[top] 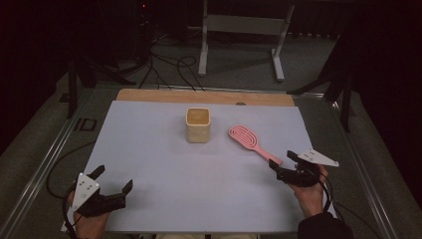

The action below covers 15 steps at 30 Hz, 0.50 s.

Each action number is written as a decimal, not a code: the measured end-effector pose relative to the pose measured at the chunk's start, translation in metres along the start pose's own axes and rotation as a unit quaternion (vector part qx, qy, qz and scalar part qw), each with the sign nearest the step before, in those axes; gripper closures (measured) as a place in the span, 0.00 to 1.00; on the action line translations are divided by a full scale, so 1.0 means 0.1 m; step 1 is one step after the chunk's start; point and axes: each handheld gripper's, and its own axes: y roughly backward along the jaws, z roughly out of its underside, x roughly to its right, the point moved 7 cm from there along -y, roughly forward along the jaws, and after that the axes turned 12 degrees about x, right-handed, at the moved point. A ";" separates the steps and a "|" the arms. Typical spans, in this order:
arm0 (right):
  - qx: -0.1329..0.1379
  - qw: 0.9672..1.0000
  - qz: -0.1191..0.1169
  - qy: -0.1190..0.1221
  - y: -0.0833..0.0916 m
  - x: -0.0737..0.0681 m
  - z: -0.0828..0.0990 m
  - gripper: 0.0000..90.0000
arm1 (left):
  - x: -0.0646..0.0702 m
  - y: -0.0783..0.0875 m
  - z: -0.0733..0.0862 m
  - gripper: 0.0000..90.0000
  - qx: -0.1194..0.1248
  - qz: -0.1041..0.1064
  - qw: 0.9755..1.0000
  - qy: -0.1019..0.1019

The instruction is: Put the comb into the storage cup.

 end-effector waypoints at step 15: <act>0.071 0.997 -0.008 0.018 0.45 -0.08 0.14 0.10 | 0.02 0.01 -0.04 0.00 0.017 0.012 1.000 0.009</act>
